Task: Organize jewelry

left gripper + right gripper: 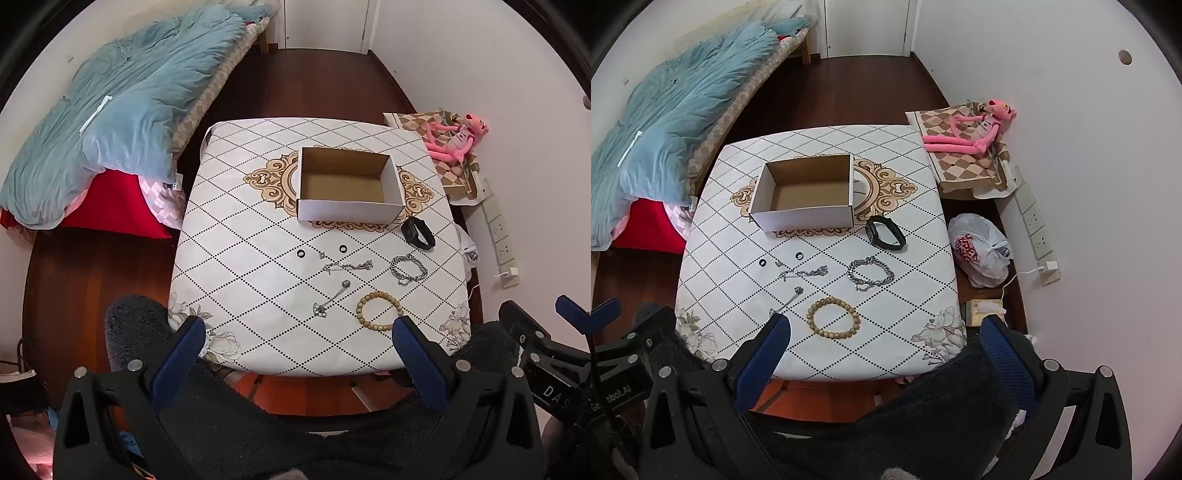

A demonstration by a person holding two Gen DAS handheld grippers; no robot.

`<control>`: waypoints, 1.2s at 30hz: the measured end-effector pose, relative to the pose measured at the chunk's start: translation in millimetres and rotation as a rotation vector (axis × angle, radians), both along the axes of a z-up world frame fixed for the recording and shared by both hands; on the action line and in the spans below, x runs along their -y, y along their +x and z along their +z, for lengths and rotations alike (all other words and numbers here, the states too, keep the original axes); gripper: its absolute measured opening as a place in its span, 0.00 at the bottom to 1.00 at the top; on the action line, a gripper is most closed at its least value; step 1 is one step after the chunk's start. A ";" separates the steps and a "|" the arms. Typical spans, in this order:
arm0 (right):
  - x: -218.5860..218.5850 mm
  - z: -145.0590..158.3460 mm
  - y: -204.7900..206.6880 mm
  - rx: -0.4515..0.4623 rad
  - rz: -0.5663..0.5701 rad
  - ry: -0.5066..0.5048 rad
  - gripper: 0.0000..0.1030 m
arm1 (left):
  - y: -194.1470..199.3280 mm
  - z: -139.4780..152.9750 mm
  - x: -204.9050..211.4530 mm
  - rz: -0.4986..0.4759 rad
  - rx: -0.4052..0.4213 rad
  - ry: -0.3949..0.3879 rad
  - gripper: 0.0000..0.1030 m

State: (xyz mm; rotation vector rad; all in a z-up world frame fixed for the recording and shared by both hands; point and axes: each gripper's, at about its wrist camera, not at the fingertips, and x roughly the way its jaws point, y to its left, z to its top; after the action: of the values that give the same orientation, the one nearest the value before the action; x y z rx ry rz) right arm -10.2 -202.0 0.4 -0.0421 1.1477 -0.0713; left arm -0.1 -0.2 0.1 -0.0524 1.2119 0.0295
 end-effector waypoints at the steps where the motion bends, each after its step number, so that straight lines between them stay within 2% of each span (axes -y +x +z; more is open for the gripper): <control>1: -0.3 0.3 -0.2 0.000 -0.001 0.001 1.00 | 0.2 -0.3 -0.9 -0.001 -0.004 -0.014 1.00; 10: 0.6 0.3 0.2 -0.004 0.002 0.011 1.00 | -0.3 -0.2 -2.0 0.002 0.000 0.009 1.00; 36: 1.4 10.6 -1.8 0.018 0.003 -0.001 1.00 | -3.0 12.0 2.4 -0.002 0.016 0.013 1.00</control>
State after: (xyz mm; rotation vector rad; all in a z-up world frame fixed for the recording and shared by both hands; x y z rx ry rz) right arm -12.0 -203.5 11.0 -0.0439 1.1293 -0.0700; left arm -3.1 -2.5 12.1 -0.0400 1.1951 0.0357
